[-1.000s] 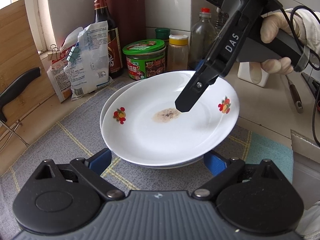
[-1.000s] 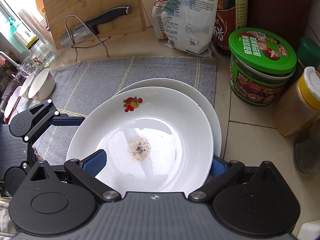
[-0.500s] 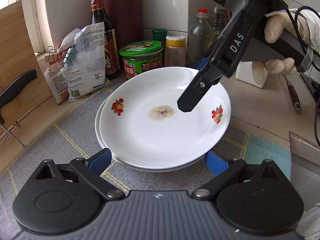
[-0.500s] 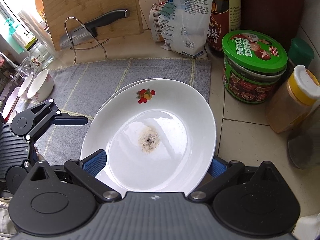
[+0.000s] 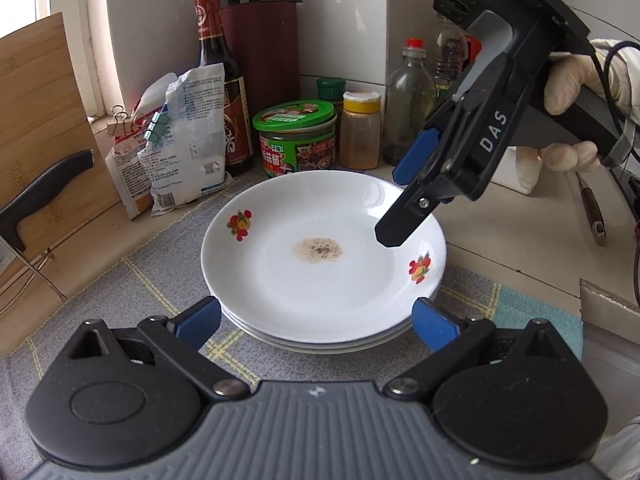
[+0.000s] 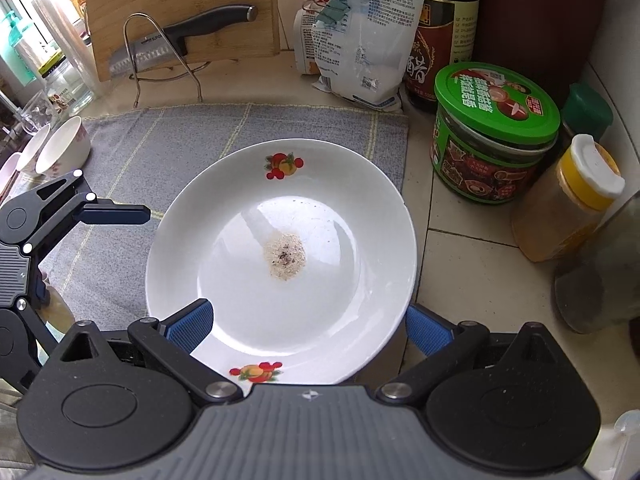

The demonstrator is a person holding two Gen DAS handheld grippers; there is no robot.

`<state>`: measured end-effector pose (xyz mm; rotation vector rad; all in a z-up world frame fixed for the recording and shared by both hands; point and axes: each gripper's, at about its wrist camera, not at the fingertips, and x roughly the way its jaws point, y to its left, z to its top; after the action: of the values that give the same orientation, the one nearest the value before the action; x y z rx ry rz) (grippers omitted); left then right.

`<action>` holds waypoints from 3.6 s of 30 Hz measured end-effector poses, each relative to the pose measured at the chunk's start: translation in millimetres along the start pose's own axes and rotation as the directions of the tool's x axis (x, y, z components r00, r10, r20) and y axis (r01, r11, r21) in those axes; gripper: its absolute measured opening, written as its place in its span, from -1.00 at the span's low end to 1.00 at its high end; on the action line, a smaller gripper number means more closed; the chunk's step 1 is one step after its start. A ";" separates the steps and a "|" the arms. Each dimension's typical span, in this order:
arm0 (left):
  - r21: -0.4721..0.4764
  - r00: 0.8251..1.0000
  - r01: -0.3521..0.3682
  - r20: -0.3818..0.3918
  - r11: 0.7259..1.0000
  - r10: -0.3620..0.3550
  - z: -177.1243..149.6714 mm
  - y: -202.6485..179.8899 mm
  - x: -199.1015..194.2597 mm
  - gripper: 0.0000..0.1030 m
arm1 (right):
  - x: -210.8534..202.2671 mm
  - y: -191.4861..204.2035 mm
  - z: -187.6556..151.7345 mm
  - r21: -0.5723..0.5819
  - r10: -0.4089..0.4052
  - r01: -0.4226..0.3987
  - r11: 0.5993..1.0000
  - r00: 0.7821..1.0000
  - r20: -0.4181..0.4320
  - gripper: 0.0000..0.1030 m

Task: Organize plates and bowls
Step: 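Pull both grippers back from the plate stack, then move the left gripper to the rim of a white bowl, then close the left gripper on the white bowl's rim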

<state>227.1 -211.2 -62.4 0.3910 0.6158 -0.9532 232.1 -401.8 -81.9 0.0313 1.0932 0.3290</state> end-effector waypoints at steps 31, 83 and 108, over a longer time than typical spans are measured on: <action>-0.266 0.953 -0.301 -0.059 0.916 0.296 -62.9 34.9 -85.5 0.98 | 0.7 131.5 -41.4 -0.194 -0.018 0.092 0.977 0.936 0.351 1.00; -0.418 0.889 -0.450 -0.134 0.789 0.437 -220.0 179.5 -278.8 0.98 | 125.4 424.2 -59.2 -0.457 0.137 -0.039 0.889 0.974 0.182 1.00; -0.420 0.941 -0.325 -0.231 0.847 0.247 -227.3 221.4 -256.3 0.30 | 123.0 466.3 -34.2 -0.568 0.224 -0.035 0.823 0.937 0.267 1.00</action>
<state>233.3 196.6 -61.6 0.1362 0.8847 -0.4660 138.3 71.1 -117.6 -0.3535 0.6343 0.7359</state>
